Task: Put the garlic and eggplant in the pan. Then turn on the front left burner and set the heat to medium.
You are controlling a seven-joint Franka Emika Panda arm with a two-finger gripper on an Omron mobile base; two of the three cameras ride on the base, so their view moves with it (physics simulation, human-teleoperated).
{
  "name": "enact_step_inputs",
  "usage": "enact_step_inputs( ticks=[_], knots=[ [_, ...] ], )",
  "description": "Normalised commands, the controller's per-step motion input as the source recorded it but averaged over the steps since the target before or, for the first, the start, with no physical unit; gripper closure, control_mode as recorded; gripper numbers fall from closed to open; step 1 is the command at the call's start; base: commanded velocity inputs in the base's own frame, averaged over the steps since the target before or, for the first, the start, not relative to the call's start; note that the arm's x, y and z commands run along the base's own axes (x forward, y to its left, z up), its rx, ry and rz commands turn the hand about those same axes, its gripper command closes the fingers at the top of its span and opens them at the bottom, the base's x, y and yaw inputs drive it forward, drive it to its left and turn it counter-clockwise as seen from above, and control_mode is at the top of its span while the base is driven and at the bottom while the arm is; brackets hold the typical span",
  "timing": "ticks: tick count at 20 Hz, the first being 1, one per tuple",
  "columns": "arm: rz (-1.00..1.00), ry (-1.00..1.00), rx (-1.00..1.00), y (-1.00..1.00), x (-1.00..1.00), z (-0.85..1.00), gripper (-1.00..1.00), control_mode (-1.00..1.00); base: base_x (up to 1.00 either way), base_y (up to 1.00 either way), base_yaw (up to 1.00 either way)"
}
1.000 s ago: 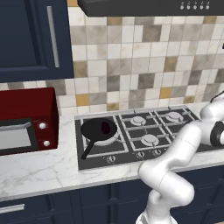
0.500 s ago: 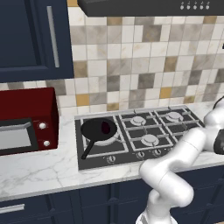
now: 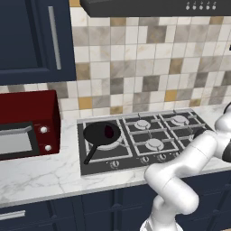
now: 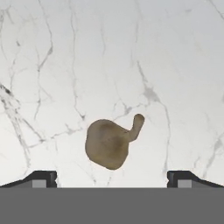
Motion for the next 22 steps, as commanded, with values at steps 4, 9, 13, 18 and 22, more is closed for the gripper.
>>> enact_step_inputs(
  ticks=[4, 9, 13, 18, 22],
  knots=[
    [-0.06, 0.0, 0.0, 0.0, 0.2, -0.1, -1.0, -1.0, 0.0, 0.0, 0.0],
    [-0.07, 0.0, 0.0, 0.0, 0.0, -0.12, -1.0, -1.0, 0.0, 0.0, 0.0],
    [-0.07, 0.0, 0.0, 0.0, 0.0, -0.15, -1.0, -1.0, 0.0, 0.0, 0.0],
    [-0.07, 0.0, 0.0, -0.02, 0.0, -0.32, -1.0, -1.0, 0.0, 0.0, 0.0],
    [-0.05, 0.0, 0.0, -0.07, 0.0, -0.22, -1.0, -1.0, 0.0, 0.0, 0.0]
  ],
)
